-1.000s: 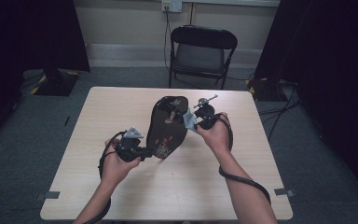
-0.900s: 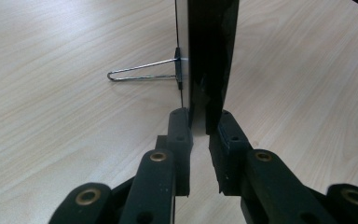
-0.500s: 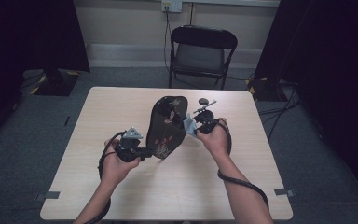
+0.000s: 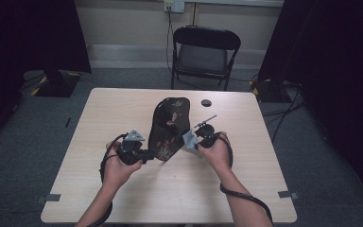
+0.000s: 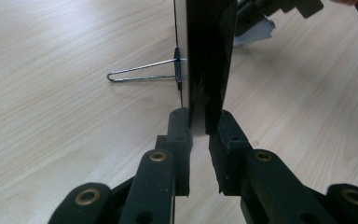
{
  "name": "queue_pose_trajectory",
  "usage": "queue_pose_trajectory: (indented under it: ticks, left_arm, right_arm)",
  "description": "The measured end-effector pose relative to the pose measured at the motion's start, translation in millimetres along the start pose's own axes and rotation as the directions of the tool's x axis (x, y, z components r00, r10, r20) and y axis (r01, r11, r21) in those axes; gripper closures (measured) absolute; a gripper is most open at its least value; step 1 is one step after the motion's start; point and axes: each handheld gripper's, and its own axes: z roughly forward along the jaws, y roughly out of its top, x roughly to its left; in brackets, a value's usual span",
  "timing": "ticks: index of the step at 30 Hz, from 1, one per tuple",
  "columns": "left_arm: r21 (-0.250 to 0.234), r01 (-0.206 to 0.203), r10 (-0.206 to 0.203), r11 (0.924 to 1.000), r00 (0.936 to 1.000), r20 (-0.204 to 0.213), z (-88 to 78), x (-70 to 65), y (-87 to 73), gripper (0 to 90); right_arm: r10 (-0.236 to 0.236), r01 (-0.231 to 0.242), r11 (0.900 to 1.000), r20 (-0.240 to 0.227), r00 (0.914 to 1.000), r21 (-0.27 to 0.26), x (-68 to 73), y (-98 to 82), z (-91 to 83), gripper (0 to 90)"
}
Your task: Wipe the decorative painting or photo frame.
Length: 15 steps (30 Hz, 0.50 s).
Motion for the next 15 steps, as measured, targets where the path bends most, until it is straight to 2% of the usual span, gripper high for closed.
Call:
queue_pose_trajectory:
  ticks: [8,15]
  left_arm:
    - [0.0,-0.004,0.004,1.0,1.0,-0.003,0.0,-0.4,-0.6,78.7]
    - [-0.004,0.01,-0.01,0.9999,0.9999,-0.008,0.5,-1.5,-2.6,78.6]
  right_arm:
    - [-0.023,0.023,1.0,-0.02,0.9995,0.006,7.0,-9.4,2.3,81.8]
    - [-0.046,0.046,0.999,-0.045,0.9979,0.009,14.1,-15.5,-0.4,81.8]
